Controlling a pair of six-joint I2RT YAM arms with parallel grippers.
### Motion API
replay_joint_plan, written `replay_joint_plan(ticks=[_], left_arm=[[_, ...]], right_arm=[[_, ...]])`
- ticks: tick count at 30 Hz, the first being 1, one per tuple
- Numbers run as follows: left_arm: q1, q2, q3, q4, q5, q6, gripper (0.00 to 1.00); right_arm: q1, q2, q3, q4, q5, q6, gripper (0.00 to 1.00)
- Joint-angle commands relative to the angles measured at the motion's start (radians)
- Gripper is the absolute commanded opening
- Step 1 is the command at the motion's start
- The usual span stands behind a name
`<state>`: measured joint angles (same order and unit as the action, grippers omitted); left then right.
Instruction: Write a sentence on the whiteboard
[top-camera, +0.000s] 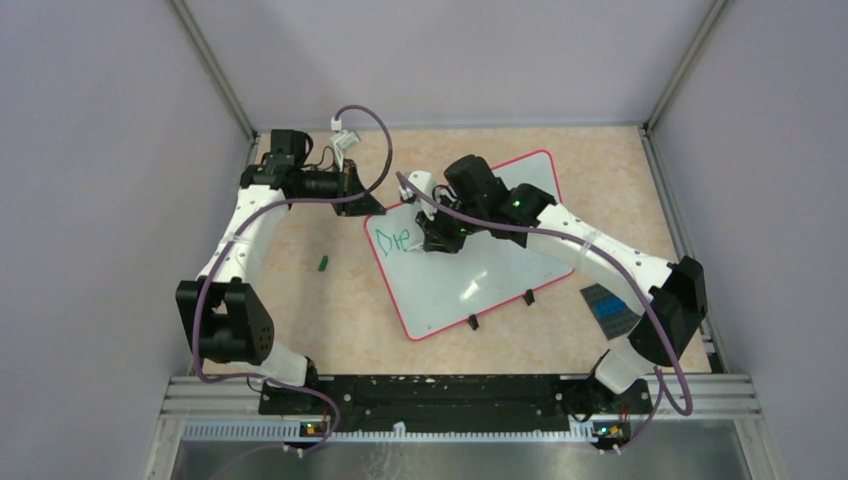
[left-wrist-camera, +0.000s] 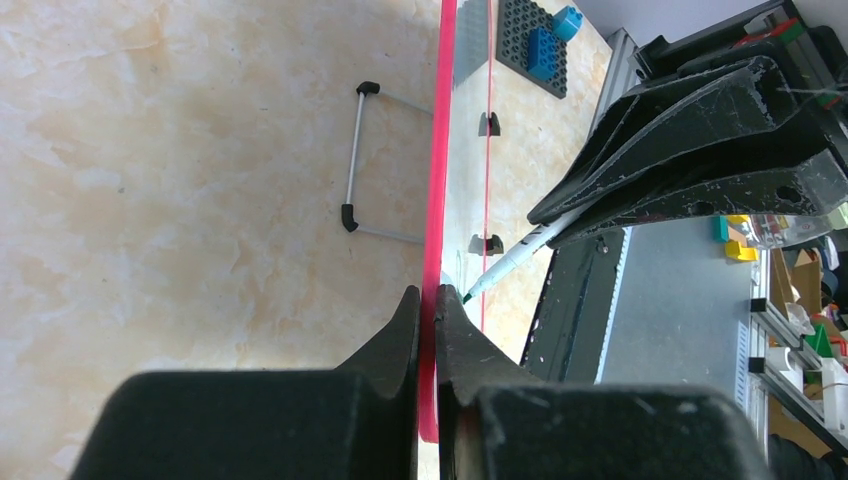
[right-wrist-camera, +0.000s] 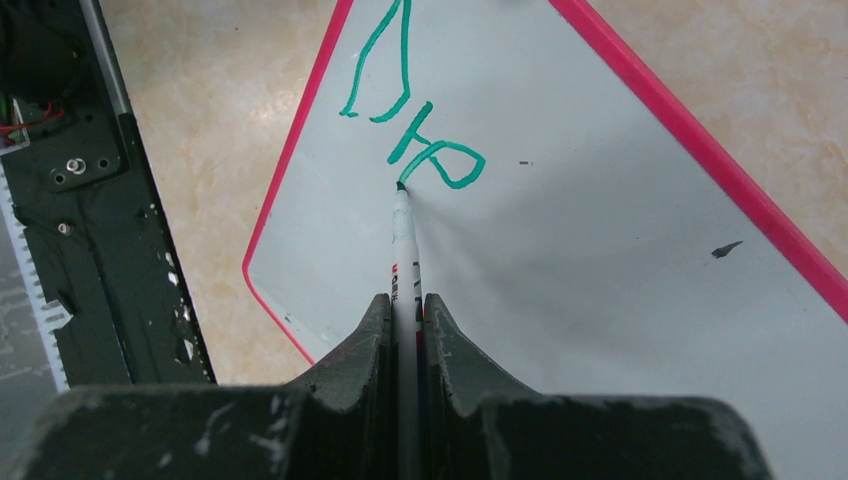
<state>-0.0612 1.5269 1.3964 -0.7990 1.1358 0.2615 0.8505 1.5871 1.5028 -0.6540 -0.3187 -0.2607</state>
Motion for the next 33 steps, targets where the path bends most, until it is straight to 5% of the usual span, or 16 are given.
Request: replay_joint_plan(ticks=[1,33], left_arm=[[-0.015,-0.027,-0.015,-0.029,0.008,-0.008,0.0],[-0.015,-0.032,-0.019,-0.027,0.017,-0.008,0.0]], right_arm=[[-0.011,-0.039,0.0,0.022,0.061,-0.009,0.0],[-0.091,-0.124,0.003,0.022,-0.077,0.033,0.0]])
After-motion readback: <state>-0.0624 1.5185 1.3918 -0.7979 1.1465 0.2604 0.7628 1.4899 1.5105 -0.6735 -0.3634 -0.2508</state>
